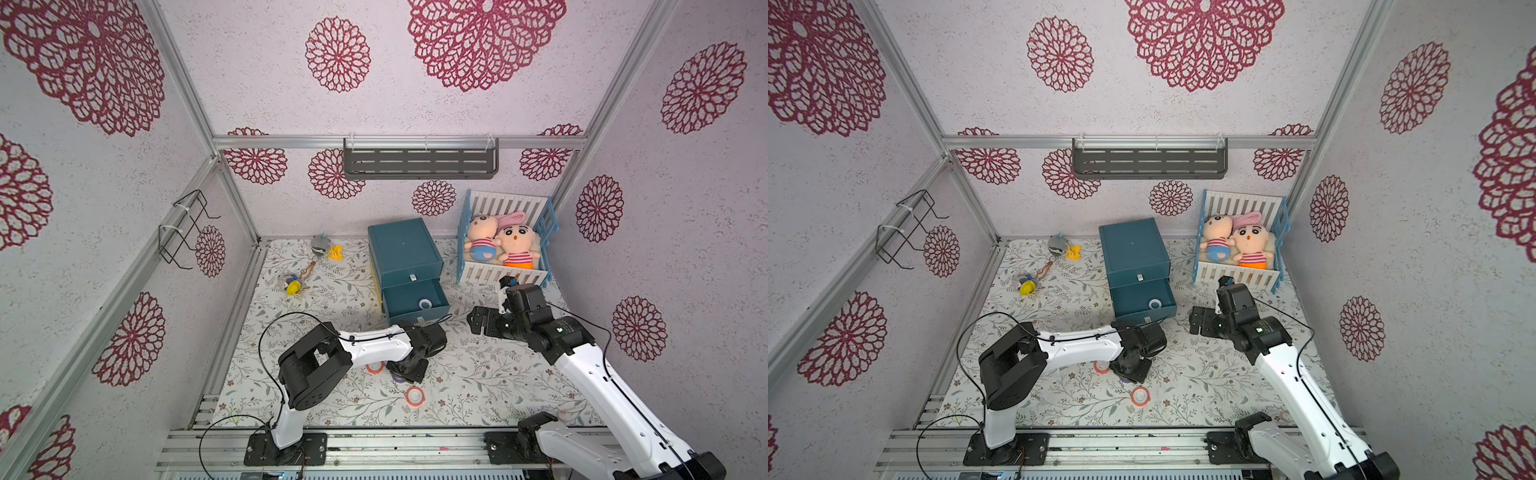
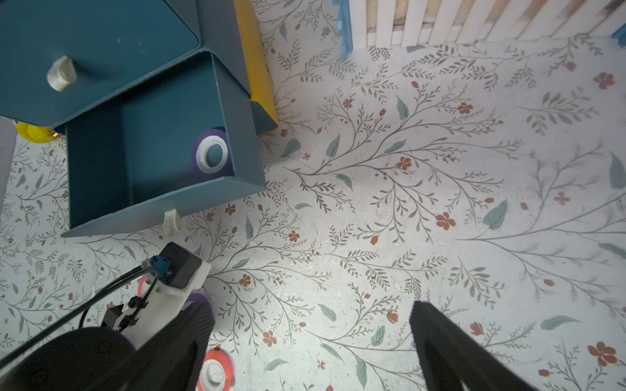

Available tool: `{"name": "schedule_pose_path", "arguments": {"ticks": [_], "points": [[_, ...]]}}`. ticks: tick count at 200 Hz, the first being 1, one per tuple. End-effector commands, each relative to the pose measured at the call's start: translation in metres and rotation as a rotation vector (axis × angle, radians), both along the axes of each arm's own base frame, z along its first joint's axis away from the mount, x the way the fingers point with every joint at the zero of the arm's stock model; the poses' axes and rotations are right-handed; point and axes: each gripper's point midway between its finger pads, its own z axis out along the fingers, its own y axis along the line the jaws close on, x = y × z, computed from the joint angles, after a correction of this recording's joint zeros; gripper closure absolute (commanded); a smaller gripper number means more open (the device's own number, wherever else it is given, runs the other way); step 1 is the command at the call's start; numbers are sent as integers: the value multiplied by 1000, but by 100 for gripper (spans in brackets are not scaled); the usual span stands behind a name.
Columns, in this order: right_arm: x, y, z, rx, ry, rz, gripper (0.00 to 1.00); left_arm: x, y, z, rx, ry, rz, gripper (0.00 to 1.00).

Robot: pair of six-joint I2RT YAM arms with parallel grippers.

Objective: Place the transparent tape into the drawer according to color
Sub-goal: Pick up the tape at the center of the board.

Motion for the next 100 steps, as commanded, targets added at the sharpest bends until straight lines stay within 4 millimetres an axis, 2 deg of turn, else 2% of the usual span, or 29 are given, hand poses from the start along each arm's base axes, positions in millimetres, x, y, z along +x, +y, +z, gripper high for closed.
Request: {"name": "schedule_pose_path", "arguments": {"ticks": [1,34,36,39,100], "points": [[6,1,9,13,-47,10,1,-8,9,-7,51,18,-4,100],[6,1,7,17,-47,8,1,-3,14,1,72,-9,1,100],[6,0,7,16,-48,8,1,-1,12,11,49,-25,1,100],[6,0,7,16,-48,9,1,-1,12,16,40,-33,4,100],[6,1,2,29,-49,7,1,13,17,59,8,-124,22,100]]}}
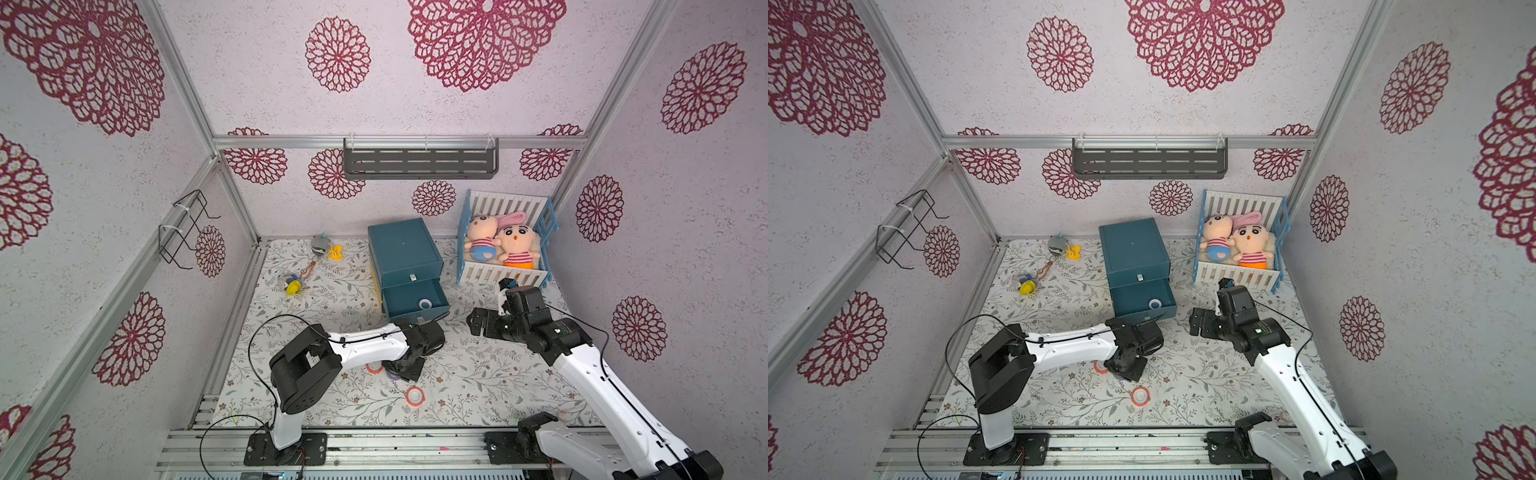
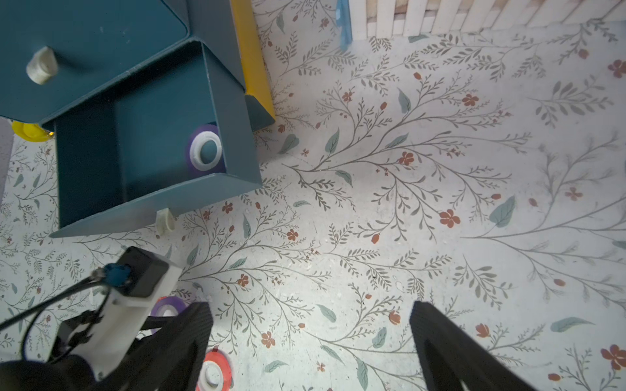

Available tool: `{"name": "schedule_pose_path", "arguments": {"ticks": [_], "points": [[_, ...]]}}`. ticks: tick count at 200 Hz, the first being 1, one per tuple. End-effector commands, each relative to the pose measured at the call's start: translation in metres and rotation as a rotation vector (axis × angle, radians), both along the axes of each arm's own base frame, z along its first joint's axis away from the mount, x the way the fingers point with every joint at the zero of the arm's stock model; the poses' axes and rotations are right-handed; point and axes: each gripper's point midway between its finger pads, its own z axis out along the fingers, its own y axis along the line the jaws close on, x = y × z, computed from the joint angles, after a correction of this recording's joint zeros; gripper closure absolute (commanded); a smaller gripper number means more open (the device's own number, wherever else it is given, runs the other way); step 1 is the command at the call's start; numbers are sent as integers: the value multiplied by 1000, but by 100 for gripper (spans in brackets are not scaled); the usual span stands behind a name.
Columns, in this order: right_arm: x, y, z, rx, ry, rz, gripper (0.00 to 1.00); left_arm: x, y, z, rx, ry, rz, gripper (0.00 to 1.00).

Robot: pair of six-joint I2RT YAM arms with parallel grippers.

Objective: Place the transparent tape into the drawer according to color
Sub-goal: Pick up the tape at the center of the board, then place the tape in the drawer.

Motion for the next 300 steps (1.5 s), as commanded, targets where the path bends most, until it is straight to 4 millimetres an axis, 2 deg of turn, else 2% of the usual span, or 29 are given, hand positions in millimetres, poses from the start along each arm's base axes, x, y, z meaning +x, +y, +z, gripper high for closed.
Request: {"name": "schedule_pose_path", "arguments": {"ticks": [1,55,88,128,155,195,212,234,270,300], "points": [[6,2,14,20,-64,9,1,8,0,30,-29,-60,9,100],[5,1,12,25,-66,6,1,11,-4,75,-113,-105,14,100],[4,2,10,35,-64,5,1,20,-5,110,-174,-156,20,100],[4,2,12,40,-70,4,1,30,-10,142,-234,-208,19,100],[3,2,12,40,-70,4,1,46,-11,164,-262,-261,16,100],[3,2,12,46,-76,1,1,81,-15,189,-283,-339,10,100],[4,2,12,45,-73,2,1,95,-18,193,-273,-364,-9,100],[5,2,13,43,-75,6,1,111,-19,188,-256,-371,-14,100],[5,1,13,42,-74,2,1,135,-20,179,-293,-391,0,100],[6,1,12,38,-70,4,1,147,-18,166,-290,-392,11,100]]}}
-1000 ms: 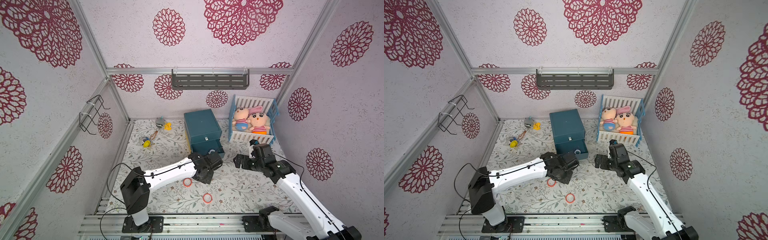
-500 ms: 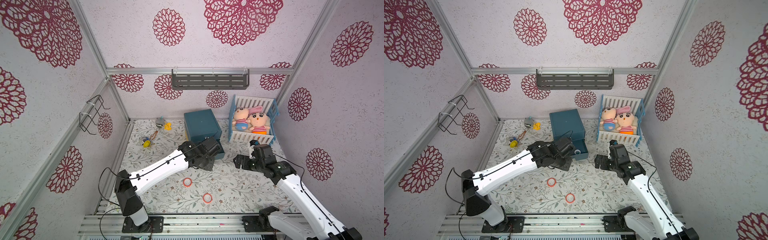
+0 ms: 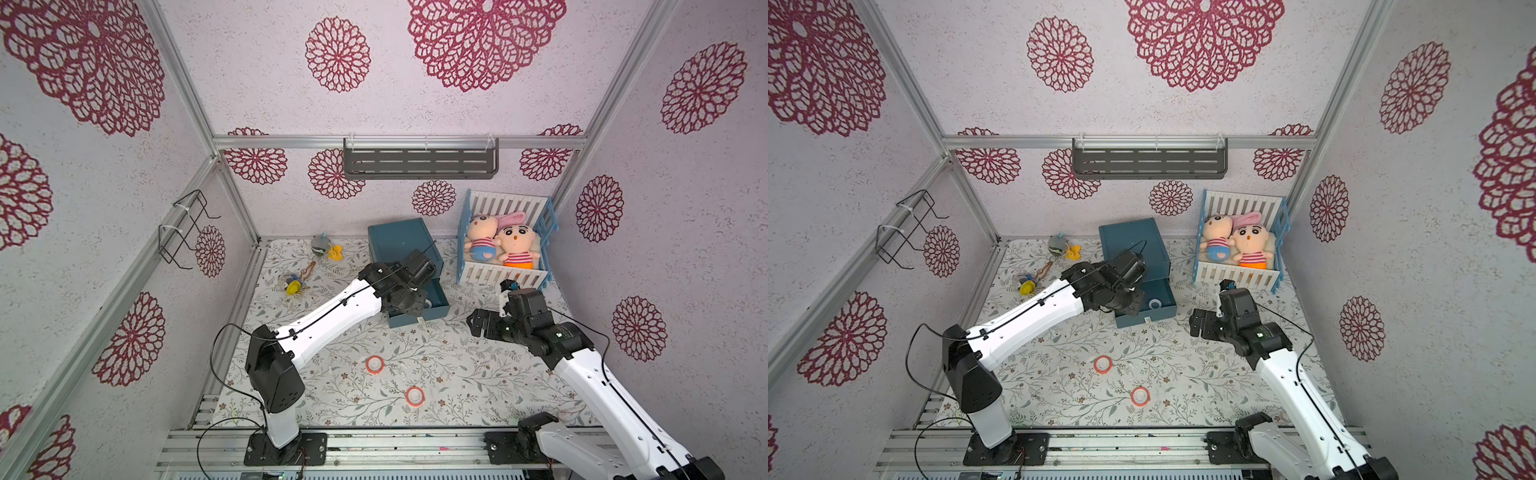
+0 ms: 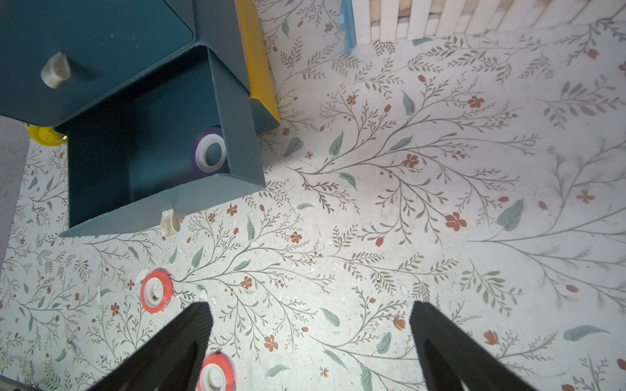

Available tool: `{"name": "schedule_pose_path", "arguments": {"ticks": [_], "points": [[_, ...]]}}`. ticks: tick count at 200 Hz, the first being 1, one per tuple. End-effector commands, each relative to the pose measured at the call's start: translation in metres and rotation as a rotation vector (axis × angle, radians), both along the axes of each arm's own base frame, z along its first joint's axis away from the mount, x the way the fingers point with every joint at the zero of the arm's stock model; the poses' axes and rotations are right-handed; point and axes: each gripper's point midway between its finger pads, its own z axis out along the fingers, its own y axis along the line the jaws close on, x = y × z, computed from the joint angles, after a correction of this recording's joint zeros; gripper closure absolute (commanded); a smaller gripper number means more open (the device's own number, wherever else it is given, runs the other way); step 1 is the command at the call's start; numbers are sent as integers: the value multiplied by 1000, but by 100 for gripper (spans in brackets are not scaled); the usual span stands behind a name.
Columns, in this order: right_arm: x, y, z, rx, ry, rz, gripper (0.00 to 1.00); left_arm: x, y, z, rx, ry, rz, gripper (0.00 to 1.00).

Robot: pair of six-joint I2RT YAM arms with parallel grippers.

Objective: Place the transparent tape into the drawer according to color
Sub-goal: Place the tape in the drawer.

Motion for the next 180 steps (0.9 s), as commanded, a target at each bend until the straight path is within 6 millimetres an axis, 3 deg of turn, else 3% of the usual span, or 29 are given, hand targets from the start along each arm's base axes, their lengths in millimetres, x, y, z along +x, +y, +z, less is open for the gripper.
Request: {"name": "schedule_pose_path", "arguments": {"ticks": [1,67,95,113,143,180], "points": [[7,2,11,15,-45,4,1,15,-5,-3,-24,-30,-10,100],[9,3,10,21,-44,5,1,22,-1,-37,-8,-11,4,100],[9,5,10,33,-41,11,1,24,-1,-37,-11,-22,8,52],[8,5,9,37,-40,13,1,24,0,-32,-18,-34,13,35],[9,7,8,42,-38,18,1,24,3,-20,-36,-55,20,22],[10,12,5,63,-34,34,1,19,10,14,-81,-110,28,13]]}}
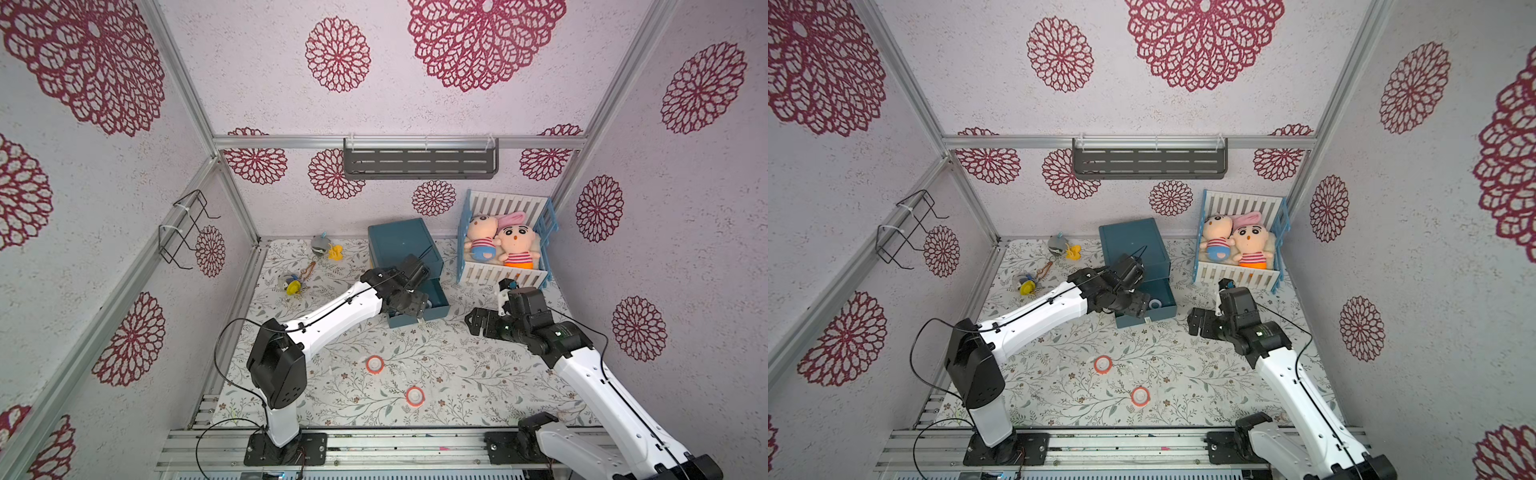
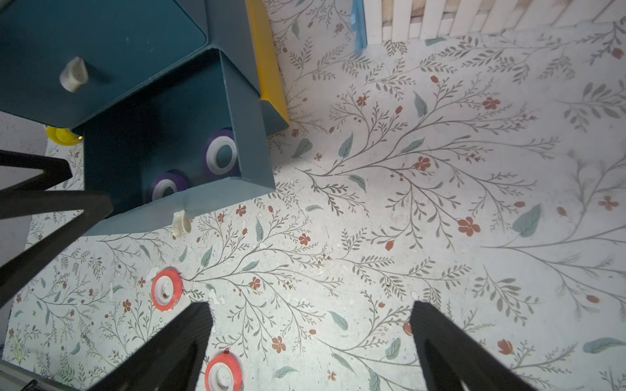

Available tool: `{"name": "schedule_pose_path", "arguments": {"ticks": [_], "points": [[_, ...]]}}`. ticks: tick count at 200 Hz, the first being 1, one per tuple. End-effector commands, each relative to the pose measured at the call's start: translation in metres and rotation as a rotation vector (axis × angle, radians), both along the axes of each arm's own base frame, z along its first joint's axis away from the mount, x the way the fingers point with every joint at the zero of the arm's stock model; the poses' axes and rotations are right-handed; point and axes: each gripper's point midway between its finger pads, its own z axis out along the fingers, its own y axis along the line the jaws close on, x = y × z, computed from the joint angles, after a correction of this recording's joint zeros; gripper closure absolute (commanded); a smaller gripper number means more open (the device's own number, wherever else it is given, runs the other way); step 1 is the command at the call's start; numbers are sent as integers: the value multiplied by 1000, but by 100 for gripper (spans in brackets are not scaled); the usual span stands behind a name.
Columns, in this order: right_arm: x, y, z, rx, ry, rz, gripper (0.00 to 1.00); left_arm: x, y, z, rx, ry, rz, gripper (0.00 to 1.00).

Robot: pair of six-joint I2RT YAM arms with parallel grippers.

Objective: Place the transparent tape into the drawer according to color
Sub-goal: Place the tape in the drawer.

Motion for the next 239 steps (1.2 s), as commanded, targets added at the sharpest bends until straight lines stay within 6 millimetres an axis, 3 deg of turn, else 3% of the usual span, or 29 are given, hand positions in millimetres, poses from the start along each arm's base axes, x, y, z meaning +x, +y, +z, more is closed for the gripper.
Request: {"name": "schedule_pose_path", "arguments": {"ticks": [1,30,67,160,239], "points": [[7,6,4,32,-30,13,1,1,7,43,-69,-83,15,13],[8,13,5,71,-40,32,1,-3,22,78,-93,-156,33,0],[8,27,4,102,-43,67,1,2,46,103,-141,-185,77,3],[6,75,-1,112,-49,150,1,63,85,100,-245,-140,213,1],[8,90,-8,108,-44,168,1,98,85,90,-336,-96,229,13]]}}
